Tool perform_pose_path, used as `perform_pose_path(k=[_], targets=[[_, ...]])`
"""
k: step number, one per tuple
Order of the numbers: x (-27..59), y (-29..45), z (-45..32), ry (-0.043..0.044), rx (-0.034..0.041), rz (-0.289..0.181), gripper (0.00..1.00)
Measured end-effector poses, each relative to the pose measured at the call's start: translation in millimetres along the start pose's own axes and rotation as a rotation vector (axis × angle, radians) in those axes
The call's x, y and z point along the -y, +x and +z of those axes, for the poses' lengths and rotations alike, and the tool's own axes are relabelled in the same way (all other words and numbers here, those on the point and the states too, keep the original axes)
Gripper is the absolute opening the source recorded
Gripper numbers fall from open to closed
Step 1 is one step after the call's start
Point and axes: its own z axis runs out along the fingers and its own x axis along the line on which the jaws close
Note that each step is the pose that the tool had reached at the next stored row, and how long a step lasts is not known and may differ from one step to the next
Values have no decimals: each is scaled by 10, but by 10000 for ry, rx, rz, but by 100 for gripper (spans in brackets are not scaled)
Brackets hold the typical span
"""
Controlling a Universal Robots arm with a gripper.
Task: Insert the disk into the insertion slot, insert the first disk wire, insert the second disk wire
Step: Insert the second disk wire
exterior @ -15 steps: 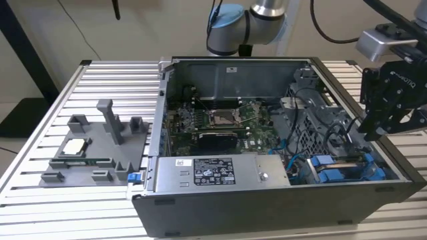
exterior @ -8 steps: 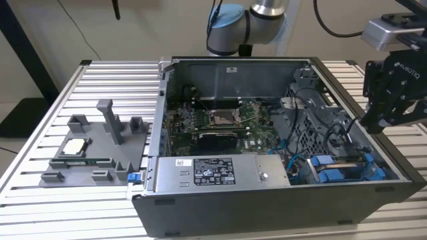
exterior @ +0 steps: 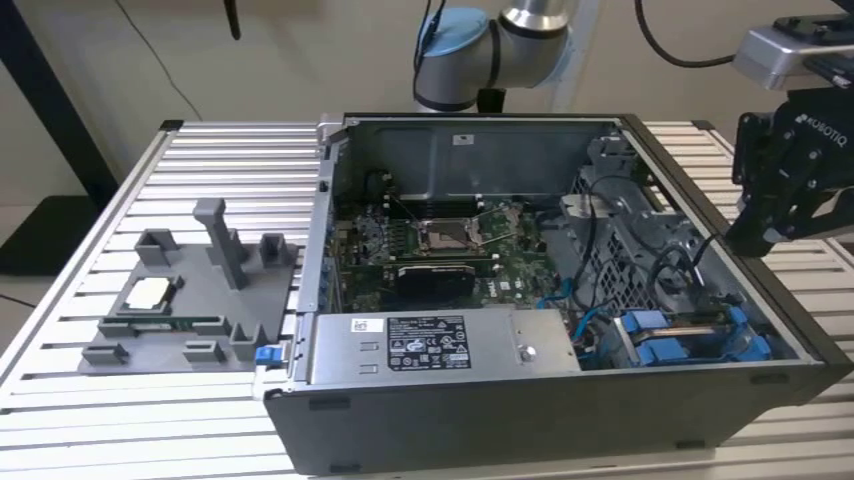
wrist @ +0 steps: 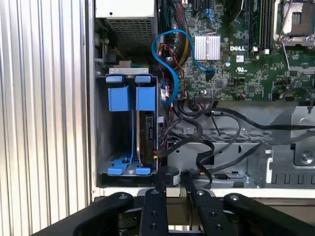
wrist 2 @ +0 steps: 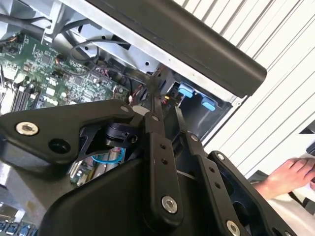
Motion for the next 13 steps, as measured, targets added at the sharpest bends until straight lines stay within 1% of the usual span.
perform_pose_path(k=[2, 3, 4, 5, 7, 8, 9, 10, 11, 13], targets=[[28, -11, -1, -4, 107, 0, 27], [42, -16, -1, -7, 173, 1, 27], [58, -20, -1, -11, 254, 1, 27], [74, -23, 0, -17, 369, 2, 27], [110, -27, 0, -30, 638, 3, 27], [132, -27, 1, -42, 734, 4, 27], [155, -27, 5, -75, 770, 5, 27], [175, -27, 9, -127, 779, 7, 27], [196, -28, 14, -210, 780, 10, 27], [228, -27, 23, -422, 776, 17, 27]])
